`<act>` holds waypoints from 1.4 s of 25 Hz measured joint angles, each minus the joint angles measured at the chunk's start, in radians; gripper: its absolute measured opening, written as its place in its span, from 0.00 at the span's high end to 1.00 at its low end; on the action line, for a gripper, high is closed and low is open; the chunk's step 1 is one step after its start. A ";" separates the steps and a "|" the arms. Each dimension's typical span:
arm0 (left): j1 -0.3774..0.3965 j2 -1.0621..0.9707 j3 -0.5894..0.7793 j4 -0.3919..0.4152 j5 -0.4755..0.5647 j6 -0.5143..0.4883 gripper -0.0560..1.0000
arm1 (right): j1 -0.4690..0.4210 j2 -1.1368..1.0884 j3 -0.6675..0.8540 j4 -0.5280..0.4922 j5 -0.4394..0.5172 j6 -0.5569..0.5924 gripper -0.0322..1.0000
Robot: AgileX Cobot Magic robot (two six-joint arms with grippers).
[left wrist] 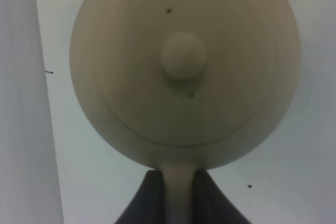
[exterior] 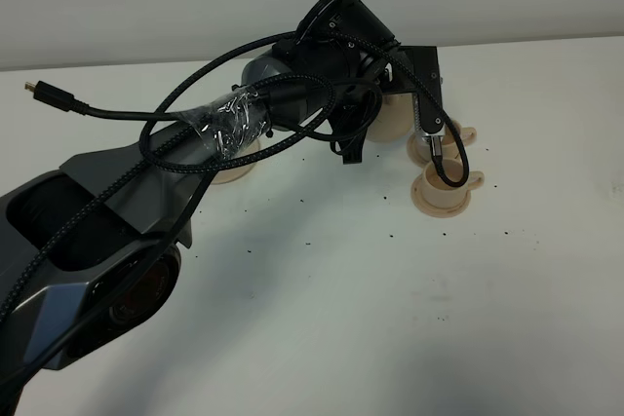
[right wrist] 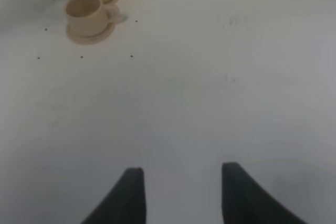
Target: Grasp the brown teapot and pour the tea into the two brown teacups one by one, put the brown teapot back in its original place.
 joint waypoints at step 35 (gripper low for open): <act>0.000 0.000 0.000 0.034 -0.033 -0.017 0.83 | 0.000 0.000 0.000 0.008 0.000 0.000 0.63</act>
